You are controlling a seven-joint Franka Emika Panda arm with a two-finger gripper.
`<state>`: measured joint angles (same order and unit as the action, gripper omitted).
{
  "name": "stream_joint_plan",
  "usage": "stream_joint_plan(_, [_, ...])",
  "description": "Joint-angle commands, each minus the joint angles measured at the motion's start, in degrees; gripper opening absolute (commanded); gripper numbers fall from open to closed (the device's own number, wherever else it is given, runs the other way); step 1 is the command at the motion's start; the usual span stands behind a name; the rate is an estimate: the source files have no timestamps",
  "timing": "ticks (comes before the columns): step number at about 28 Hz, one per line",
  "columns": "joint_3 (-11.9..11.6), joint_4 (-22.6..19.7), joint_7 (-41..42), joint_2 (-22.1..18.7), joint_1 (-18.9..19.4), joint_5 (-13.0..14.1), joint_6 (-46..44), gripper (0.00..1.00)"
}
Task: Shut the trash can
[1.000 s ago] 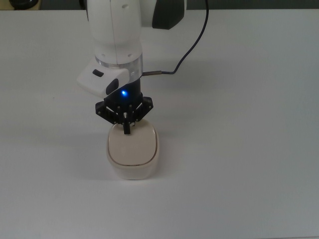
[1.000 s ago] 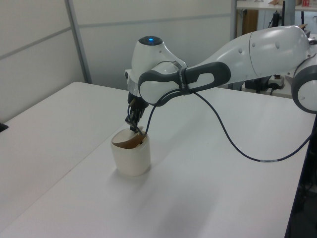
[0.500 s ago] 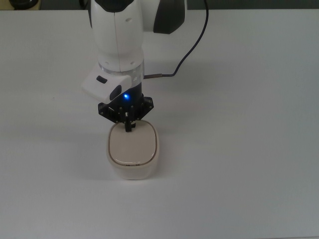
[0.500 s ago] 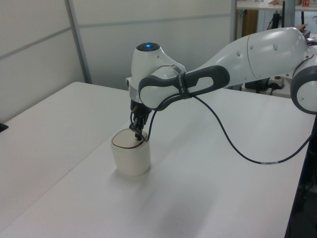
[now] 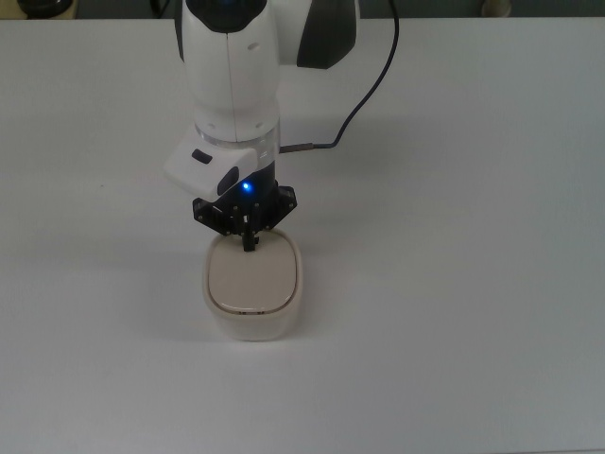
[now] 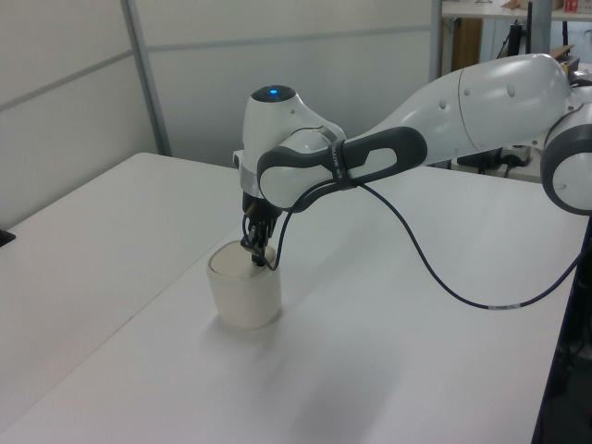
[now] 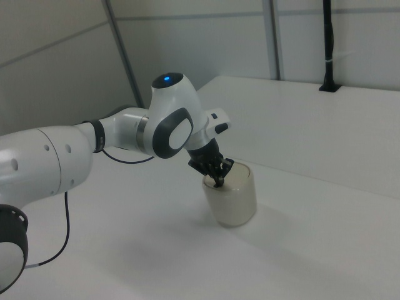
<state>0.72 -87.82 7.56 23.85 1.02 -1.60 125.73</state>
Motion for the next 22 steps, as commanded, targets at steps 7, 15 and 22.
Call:
stream_joint_plan(7, [-0.8,-0.4,0.1,-0.2,0.5,-0.3,-3.0,0.00])
stream_joint_plan(15, [-1.1,0.0,0.0,-8.8,-0.9,0.1,-17.3,0.00])
stream_joint_plan(22, [-1.2,0.1,0.1,-14.1,-1.9,0.0,-29.8,0.05])
